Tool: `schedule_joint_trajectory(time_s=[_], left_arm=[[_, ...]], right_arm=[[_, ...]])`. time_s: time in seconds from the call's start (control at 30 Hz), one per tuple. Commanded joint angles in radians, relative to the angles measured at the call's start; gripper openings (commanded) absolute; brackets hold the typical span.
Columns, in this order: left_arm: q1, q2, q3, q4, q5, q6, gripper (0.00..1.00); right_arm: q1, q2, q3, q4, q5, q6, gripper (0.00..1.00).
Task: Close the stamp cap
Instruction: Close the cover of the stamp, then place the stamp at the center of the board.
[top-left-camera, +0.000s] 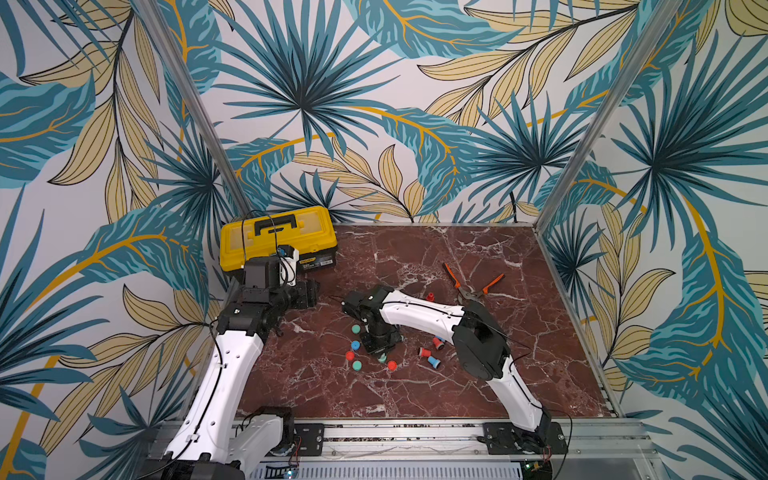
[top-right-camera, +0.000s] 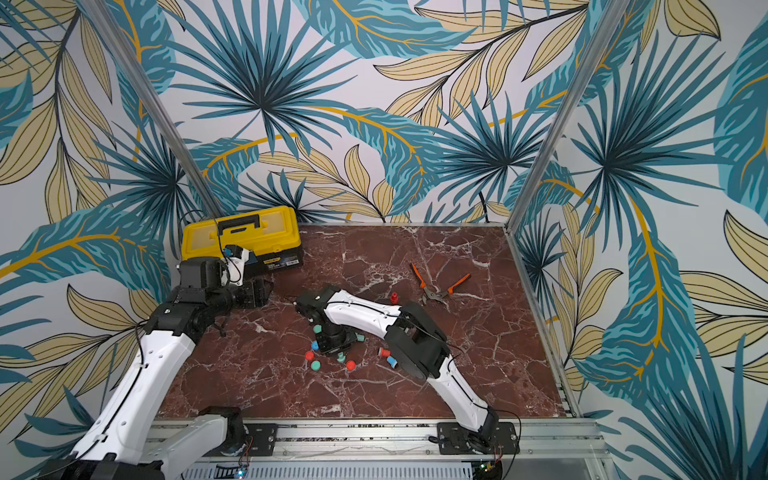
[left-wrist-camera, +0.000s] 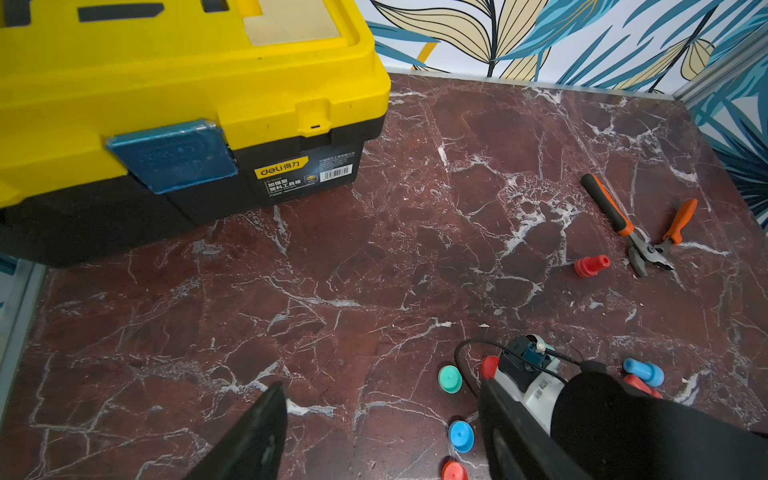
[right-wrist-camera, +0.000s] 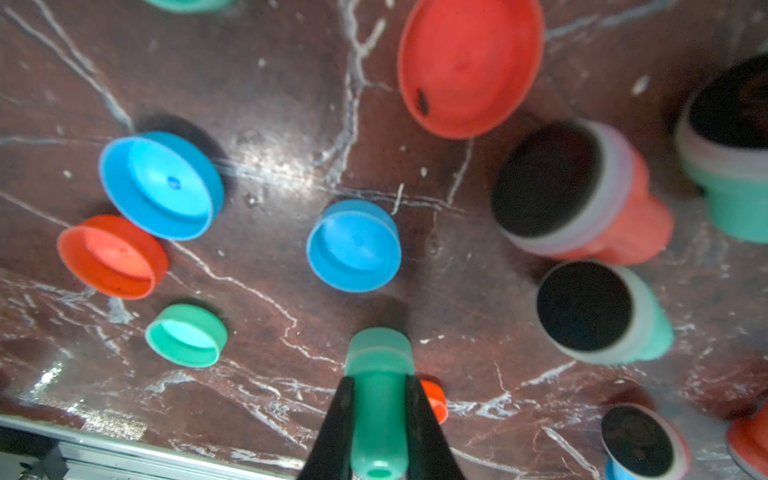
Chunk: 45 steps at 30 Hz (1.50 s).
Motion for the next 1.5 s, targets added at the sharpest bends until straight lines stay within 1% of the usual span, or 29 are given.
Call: schedule_joint_trajectory(time_s=[0.0, 0.1, 0.37, 0.5, 0.63, 0.7, 0.77, 0.9, 1.07, 1.17, 1.47], left_arm=[[0.012, 0.005, 0.006, 0.016, 0.013, -0.001, 0.75], [0.011, 0.005, 0.005, 0.015, 0.012, -0.001, 0.75], [0.011, 0.001, 0.003, 0.015, -0.004, -0.001, 0.75], [0.012, 0.001, 0.003, 0.015, -0.011, 0.001, 0.75], [0.013, -0.004, 0.002, 0.016, -0.02, 0.001, 0.75], [0.011, -0.004, 0.002, 0.016, -0.023, 0.0, 0.75], [0.011, -0.002, 0.001, 0.016, -0.019, 0.0, 0.75], [0.012, 0.007, 0.003, 0.016, -0.014, -0.002, 0.75], [0.011, 0.004, 0.003, 0.016, -0.013, 0.0, 0.75], [0.012, 0.002, 0.002, 0.016, -0.014, 0.001, 0.75], [0.014, 0.0, 0.003, 0.016, -0.019, 0.002, 0.75]], right_arm=[[0.002, 0.159, -0.113, 0.079, 0.017, -0.009, 0.0], [0.002, 0.122, -0.106, 0.062, 0.027, -0.009, 0.0], [-0.029, -0.124, -0.049, 0.029, 0.04, 0.001, 0.0], [-0.063, -0.206, -0.005, 0.007, 0.035, -0.01, 0.0], [-0.13, -0.239, 0.018, -0.004, 0.036, -0.04, 0.0], [-0.167, -0.227, 0.037, -0.018, 0.042, -0.061, 0.0], [-0.242, -0.198, 0.071, -0.036, 0.045, -0.084, 0.0], [-0.333, -0.105, 0.159, -0.081, 0.068, -0.131, 0.0], [-0.406, 0.022, 0.276, -0.133, 0.097, -0.168, 0.0], [-0.433, 0.085, 0.328, -0.15, 0.095, -0.179, 0.0], [-0.455, 0.172, 0.355, -0.139, 0.1, -0.189, 0.13]])
